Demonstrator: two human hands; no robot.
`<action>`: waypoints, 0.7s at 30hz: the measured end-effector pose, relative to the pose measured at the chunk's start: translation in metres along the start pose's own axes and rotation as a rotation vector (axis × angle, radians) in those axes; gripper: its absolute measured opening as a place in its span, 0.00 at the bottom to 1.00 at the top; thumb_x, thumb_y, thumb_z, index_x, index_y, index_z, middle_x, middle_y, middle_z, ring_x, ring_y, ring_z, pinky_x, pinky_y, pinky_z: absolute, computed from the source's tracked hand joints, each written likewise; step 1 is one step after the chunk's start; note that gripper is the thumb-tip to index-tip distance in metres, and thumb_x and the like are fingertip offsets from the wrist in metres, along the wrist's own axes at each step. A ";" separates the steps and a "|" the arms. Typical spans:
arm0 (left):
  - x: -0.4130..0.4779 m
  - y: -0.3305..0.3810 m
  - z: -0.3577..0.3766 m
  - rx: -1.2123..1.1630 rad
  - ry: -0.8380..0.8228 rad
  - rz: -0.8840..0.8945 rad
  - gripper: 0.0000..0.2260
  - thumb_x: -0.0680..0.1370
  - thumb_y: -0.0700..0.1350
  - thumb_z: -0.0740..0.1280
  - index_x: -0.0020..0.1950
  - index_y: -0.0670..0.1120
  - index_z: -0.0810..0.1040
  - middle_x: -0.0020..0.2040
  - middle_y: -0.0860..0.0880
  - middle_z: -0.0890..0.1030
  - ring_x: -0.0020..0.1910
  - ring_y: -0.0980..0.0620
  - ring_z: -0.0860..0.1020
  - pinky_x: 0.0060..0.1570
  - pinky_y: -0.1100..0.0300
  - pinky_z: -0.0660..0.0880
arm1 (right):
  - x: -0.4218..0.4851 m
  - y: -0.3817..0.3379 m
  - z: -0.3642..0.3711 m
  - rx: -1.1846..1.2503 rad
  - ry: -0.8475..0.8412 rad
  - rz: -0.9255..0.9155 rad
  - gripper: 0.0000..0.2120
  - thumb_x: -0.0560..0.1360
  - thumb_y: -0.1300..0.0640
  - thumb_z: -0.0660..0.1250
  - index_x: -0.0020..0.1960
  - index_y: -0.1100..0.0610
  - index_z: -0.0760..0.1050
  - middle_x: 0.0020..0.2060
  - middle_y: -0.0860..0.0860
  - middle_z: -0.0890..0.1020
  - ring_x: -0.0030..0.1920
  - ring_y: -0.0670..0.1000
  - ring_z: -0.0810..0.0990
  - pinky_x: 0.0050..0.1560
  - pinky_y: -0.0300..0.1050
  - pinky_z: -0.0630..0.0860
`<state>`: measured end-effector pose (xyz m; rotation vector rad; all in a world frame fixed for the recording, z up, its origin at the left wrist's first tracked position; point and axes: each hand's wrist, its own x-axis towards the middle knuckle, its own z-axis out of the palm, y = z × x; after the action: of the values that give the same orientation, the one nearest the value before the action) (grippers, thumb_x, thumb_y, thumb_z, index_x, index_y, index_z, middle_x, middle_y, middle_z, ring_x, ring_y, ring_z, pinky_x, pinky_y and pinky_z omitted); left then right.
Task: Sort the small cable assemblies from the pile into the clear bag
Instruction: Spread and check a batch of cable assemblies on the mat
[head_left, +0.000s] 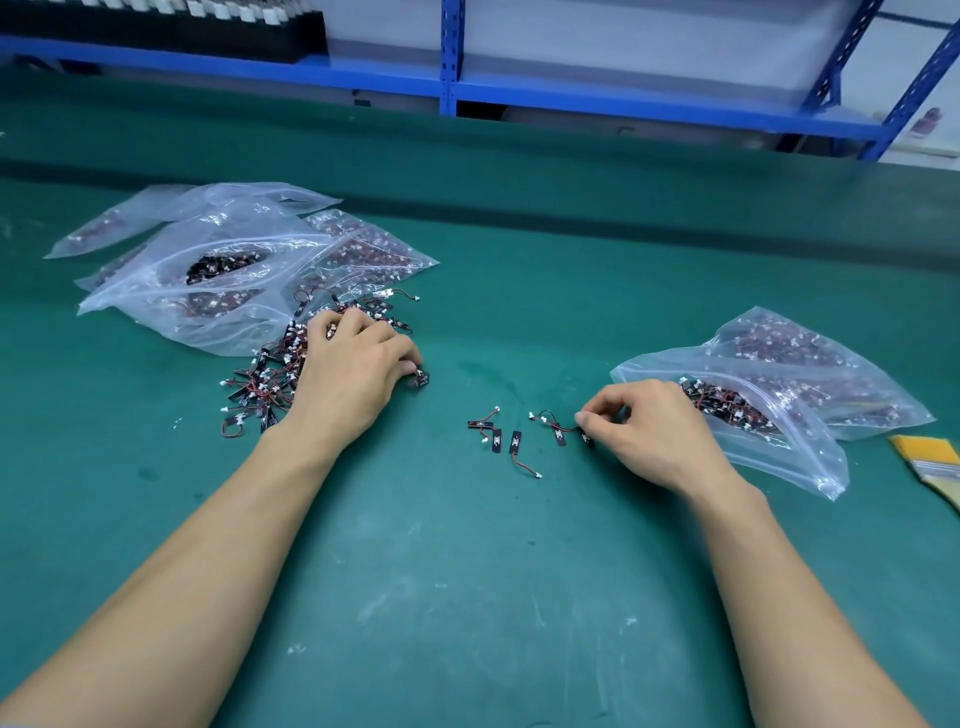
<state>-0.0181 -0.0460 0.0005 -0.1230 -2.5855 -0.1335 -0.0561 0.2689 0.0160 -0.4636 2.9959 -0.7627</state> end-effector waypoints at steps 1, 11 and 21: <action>0.000 0.000 0.000 -0.002 0.026 -0.002 0.02 0.78 0.48 0.70 0.47 0.53 0.83 0.44 0.56 0.82 0.50 0.46 0.74 0.57 0.49 0.59 | 0.000 0.000 0.000 0.000 0.001 -0.001 0.08 0.73 0.46 0.71 0.34 0.41 0.80 0.31 0.34 0.80 0.37 0.39 0.77 0.43 0.46 0.77; 0.002 0.009 -0.025 -0.083 0.225 -0.047 0.04 0.81 0.43 0.67 0.51 0.45 0.81 0.46 0.48 0.81 0.47 0.41 0.74 0.45 0.48 0.70 | 0.000 0.000 0.001 0.024 0.009 -0.018 0.07 0.73 0.48 0.71 0.37 0.44 0.81 0.31 0.34 0.80 0.36 0.40 0.78 0.43 0.47 0.78; -0.043 0.051 -0.046 -0.783 -0.191 -0.087 0.06 0.78 0.38 0.71 0.45 0.49 0.79 0.37 0.55 0.81 0.36 0.57 0.78 0.41 0.58 0.76 | 0.000 0.003 0.001 0.033 0.027 -0.026 0.08 0.74 0.47 0.70 0.36 0.43 0.81 0.33 0.32 0.80 0.37 0.39 0.77 0.41 0.45 0.76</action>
<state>0.0484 -0.0039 0.0204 -0.3161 -2.5718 -1.2090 -0.0570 0.2706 0.0143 -0.4956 3.0023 -0.8262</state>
